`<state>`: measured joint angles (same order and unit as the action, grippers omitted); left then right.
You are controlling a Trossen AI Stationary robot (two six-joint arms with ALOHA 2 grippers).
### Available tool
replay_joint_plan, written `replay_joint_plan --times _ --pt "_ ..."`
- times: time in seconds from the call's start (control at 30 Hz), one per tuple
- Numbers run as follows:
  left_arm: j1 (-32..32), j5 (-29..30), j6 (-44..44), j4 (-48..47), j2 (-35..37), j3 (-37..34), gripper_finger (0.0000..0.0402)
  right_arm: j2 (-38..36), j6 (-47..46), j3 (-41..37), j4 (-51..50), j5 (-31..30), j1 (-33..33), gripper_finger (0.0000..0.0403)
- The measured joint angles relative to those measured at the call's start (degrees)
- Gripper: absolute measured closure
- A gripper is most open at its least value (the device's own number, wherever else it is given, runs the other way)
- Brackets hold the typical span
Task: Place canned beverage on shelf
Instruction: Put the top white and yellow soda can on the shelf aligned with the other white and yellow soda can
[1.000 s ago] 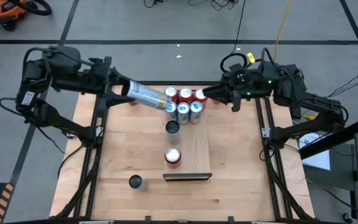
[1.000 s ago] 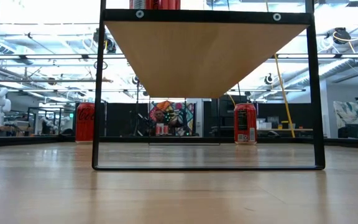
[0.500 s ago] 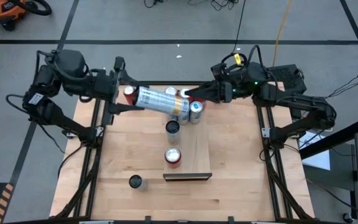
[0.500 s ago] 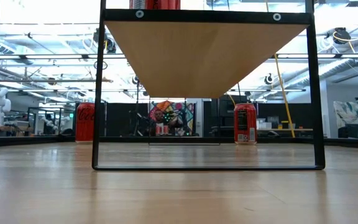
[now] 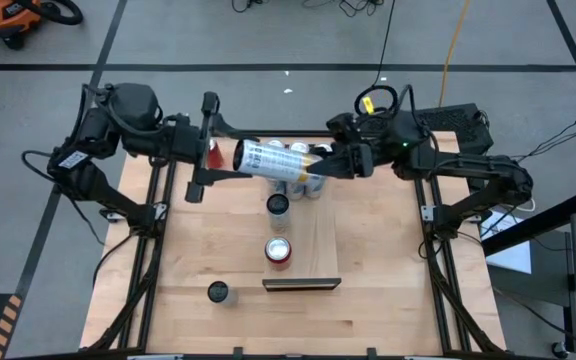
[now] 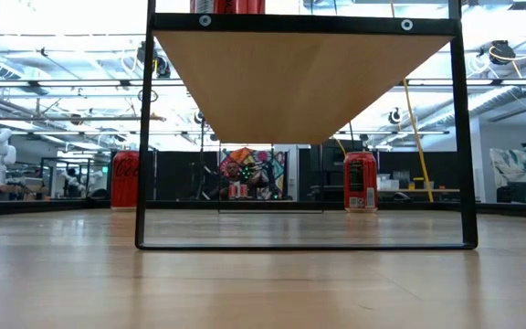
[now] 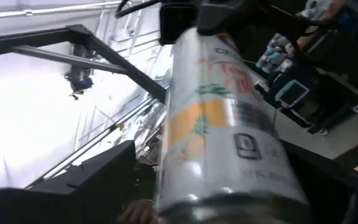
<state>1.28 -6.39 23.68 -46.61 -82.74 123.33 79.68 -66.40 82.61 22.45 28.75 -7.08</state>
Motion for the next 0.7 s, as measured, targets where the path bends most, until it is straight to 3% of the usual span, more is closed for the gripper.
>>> replay_joint_plan --times 0.2,0.57,0.7 --pt "-0.02 0.04 1.25 0.01 -0.56 -0.01 0.0157 -0.13 1.05 0.00 0.01 0.09 0.11 0.0068" --pt "-0.07 0.66 0.83 -0.02 -0.56 -0.02 0.0156 -0.20 3.23 0.00 -0.41 1.34 -0.28 0.0183" --pt "0.10 2.34 0.20 -0.17 -0.56 -0.02 0.0139 -0.20 3.87 0.00 -0.49 1.74 -1.04 0.0185"
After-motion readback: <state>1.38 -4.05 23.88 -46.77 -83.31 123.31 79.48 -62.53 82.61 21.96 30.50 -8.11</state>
